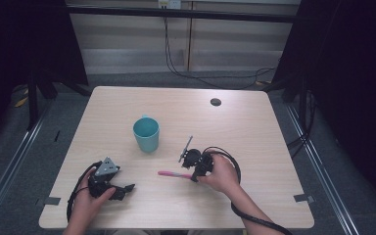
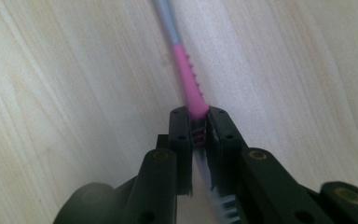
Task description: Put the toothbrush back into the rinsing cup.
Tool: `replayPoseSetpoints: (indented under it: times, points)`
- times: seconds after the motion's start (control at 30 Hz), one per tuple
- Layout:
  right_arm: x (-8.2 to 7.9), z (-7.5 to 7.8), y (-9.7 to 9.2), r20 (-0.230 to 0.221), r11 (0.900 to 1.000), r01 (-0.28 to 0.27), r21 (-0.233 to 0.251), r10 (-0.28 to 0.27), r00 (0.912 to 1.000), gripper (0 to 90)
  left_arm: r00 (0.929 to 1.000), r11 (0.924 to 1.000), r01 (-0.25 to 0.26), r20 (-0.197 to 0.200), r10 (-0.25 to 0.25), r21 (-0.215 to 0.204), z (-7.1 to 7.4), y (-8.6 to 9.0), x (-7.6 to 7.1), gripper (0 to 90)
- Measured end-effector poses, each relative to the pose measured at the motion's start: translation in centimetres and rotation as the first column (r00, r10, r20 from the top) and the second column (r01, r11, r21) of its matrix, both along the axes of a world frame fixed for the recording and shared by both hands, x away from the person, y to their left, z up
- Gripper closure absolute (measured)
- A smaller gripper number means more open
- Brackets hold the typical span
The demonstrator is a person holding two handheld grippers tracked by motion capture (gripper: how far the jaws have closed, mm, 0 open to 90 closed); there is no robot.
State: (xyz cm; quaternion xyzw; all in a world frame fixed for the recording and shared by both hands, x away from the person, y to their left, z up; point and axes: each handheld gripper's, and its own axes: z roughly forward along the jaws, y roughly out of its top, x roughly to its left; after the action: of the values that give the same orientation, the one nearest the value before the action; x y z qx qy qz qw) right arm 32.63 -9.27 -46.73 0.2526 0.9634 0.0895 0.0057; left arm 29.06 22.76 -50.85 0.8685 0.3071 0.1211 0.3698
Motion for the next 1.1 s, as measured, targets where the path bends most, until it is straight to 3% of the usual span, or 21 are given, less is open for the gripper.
replayPoseSetpoints:
  times: [0.27,0.63,0.93,1.1]
  points:
    - [-0.2,0.0,-0.2,0.007,0.9999,-0.012,0.010,0.012,0.9999,81.7,1.0000,1.0000,0.000,0.000,0.000,0.000,0.0,0.0,0.0,11.5]
    - [-0.2,1.3,-1.3,0.021,0.9994,-0.031,0.018,0.030,0.9993,81.9,1.0000,1.0000,0.001,-0.001,-0.001,0.002,0.0,0.0,0.0,11.2]
    - [-0.2,2.2,-2.2,0.018,0.9994,-0.030,0.019,0.030,0.9994,82.0,0.9991,0.9988,0.040,-0.016,-0.040,0.029,-0.1,-0.3,0.1,0.0]
    - [-0.1,3.3,-2.6,0.019,0.9992,-0.024,0.032,0.024,0.9995,81.9,0.9989,0.9985,0.037,-0.029,-0.036,0.041,0.1,-0.5,0.3,0.0]
